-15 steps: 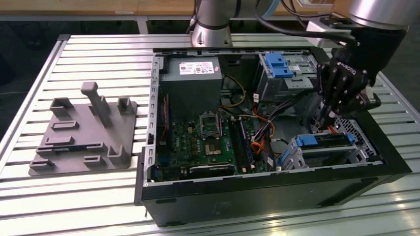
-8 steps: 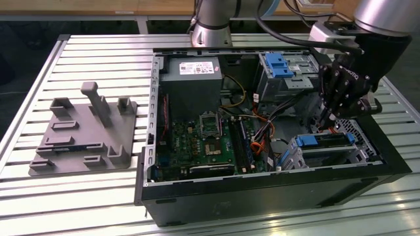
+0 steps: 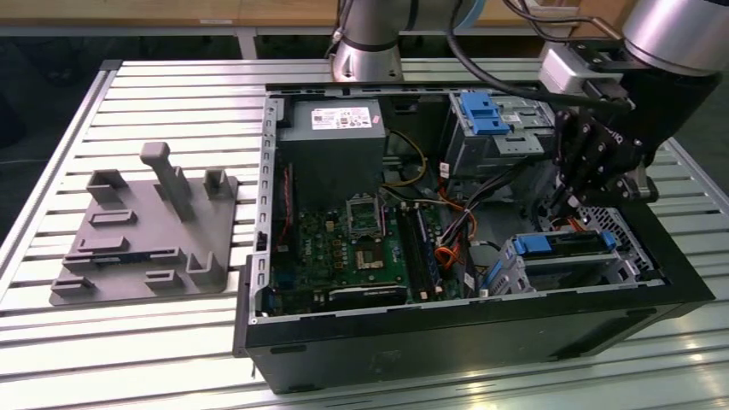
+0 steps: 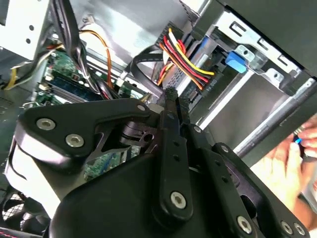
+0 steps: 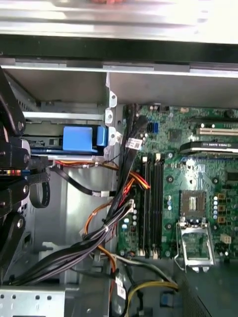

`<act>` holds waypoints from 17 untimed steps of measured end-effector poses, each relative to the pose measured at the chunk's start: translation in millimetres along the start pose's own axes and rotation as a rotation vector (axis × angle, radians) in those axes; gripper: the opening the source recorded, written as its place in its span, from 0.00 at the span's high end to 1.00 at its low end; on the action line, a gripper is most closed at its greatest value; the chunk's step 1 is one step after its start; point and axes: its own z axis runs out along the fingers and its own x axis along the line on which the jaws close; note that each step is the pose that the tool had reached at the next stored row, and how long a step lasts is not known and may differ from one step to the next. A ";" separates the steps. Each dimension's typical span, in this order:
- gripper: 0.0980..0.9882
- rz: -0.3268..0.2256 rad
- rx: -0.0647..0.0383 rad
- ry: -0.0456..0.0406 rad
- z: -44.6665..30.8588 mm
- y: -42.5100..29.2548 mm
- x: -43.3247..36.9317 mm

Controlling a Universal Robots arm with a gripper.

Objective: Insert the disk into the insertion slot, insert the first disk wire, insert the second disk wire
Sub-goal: 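Insert the second disk wire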

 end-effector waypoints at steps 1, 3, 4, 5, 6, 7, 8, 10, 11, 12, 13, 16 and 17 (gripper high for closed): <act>0.94 0.000 0.000 -0.0074 0.0 -0.1 1.3; 0.94 -0.001 0.000 -0.0236 0.2 -0.4 4.1; 0.94 -0.001 0.001 -0.0318 0.2 -0.6 5.4; 0.94 -0.001 0.001 -0.0399 0.3 -0.8 6.7; 0.94 -0.001 0.001 -0.0479 0.3 -0.9 8.0; 0.94 -0.001 0.001 -0.0551 0.4 -1.1 9.4; 0.94 -0.002 0.001 -0.0612 0.4 -1.3 10.7; 0.94 -0.002 0.001 -0.0710 0.5 -1.8 13.6; 0.94 -0.002 0.001 -0.0736 0.6 -2.2 15.1; 0.94 -0.002 0.000 -0.0747 0.6 -2.7 16.4; 0.94 -0.002 0.000 -0.0755 0.7 -3.2 17.9; 0.94 -0.002 -0.001 -0.0758 0.8 -3.8 20.4; 0.94 -0.002 -0.001 -0.0758 0.8 -3.8 20.6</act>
